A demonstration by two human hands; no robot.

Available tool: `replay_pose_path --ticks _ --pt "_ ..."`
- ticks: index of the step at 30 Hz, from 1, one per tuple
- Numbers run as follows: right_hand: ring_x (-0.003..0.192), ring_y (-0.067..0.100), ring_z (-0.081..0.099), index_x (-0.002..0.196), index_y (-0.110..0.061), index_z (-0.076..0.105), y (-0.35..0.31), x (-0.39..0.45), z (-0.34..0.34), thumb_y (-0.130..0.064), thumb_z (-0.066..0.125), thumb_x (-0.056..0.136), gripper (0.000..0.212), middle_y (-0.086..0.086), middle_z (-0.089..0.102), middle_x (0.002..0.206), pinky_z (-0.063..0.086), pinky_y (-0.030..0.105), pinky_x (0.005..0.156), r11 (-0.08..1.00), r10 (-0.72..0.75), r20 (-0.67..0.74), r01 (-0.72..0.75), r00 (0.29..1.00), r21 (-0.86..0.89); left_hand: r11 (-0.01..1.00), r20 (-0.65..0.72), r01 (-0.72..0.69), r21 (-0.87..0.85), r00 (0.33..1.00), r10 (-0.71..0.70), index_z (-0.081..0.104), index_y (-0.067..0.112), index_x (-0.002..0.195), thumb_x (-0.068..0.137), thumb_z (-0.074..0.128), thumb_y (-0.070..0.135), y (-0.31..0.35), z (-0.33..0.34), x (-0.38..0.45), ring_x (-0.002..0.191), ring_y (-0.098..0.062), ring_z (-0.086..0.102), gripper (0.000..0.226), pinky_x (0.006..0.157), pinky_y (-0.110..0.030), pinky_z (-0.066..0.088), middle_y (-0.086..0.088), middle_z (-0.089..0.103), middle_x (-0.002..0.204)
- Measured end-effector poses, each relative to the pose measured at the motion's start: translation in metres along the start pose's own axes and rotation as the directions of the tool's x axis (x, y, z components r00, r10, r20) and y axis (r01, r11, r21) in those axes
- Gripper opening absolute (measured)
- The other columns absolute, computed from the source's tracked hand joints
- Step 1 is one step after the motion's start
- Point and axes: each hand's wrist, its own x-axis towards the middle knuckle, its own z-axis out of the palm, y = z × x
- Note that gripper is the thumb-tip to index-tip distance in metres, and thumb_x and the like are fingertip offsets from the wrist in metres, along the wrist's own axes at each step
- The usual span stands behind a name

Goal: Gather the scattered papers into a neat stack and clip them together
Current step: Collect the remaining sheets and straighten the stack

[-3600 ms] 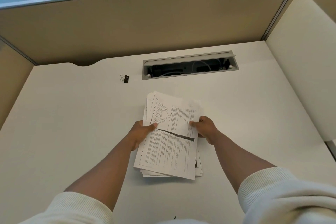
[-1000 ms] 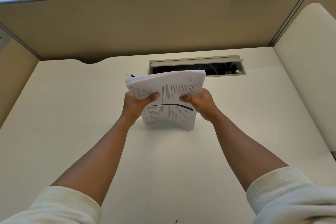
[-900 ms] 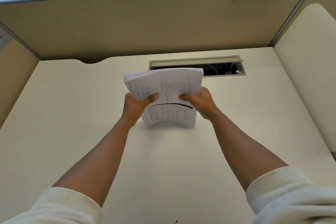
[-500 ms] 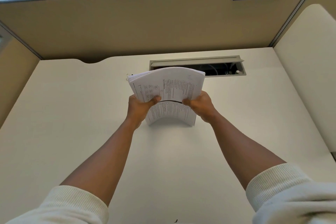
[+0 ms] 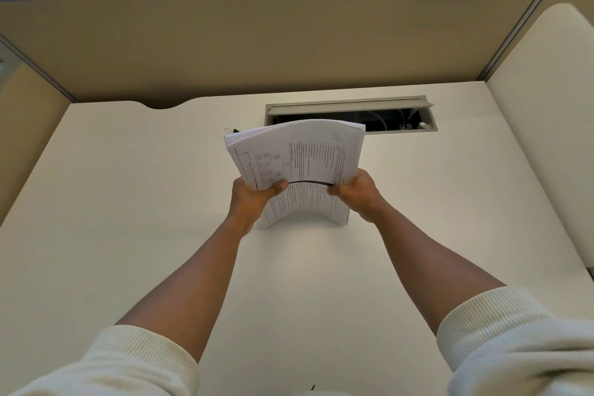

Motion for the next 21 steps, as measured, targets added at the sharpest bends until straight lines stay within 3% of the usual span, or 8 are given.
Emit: replay_pose_path --ticks 5,9,13,16,21 --pt "0.104 0.031 0.061 0.110 -0.004 0.066 0.015 -0.002 -0.001 0.010 0.058 0.079 0.035 0.017 0.067 0.114 0.052 0.045 0.091 0.995 0.068 0.010 -0.067 0.998 -0.080 0.999 0.034 0.038 0.037 0.999 -0.039 0.069 0.024 0.106 0.078 0.082 0.003 -0.012 -0.003 -0.004 0.103 -0.009 0.068 0.038 0.085 -0.028 0.060 0.005 0.074 0.107" --pt "0.104 0.034 0.060 0.112 -0.003 0.065 0.020 -0.005 0.000 0.013 0.057 0.077 0.040 0.017 0.066 0.114 0.052 0.048 0.092 0.993 0.079 0.014 -0.077 0.997 -0.091 0.999 0.040 0.048 0.007 0.998 -0.048 0.071 0.025 0.104 0.077 0.082 0.002 -0.015 -0.003 -0.004 0.104 -0.012 0.068 0.038 0.081 -0.026 0.059 0.005 0.075 0.105" --pt "0.101 0.023 0.059 0.113 -0.007 0.065 0.019 -0.007 0.003 0.013 0.060 0.075 0.044 0.005 0.066 0.107 0.053 0.034 0.084 0.996 0.058 -0.013 -0.057 0.998 0.064 0.997 0.046 0.066 -0.033 0.997 -0.064 0.070 0.019 0.111 0.076 0.083 0.002 -0.017 -0.003 -0.004 0.107 -0.016 0.067 0.041 0.080 -0.024 0.059 0.000 0.075 0.109" --pt "0.094 0.019 0.061 0.104 -0.011 0.066 0.017 -0.009 0.008 0.011 0.057 0.074 0.039 0.001 0.067 0.098 0.052 0.032 0.078 0.985 0.048 -0.080 -0.033 0.996 0.171 0.995 0.038 0.085 -0.055 0.996 -0.083 0.070 0.016 0.113 0.074 0.085 0.005 -0.019 -0.004 -0.004 0.109 -0.019 0.067 0.044 0.089 -0.033 0.058 -0.002 0.075 0.110" --pt "0.092 0.019 0.059 0.106 -0.010 0.064 0.025 -0.012 0.018 0.012 0.048 0.076 0.041 0.003 0.066 0.098 0.051 0.025 0.069 0.986 0.061 -0.160 -0.035 0.985 0.163 0.992 0.020 0.093 -0.087 0.996 -0.091 0.070 0.022 0.108 0.075 0.084 0.002 -0.020 -0.001 -0.005 0.105 -0.015 0.067 0.040 0.092 -0.037 0.057 0.001 0.075 0.107"
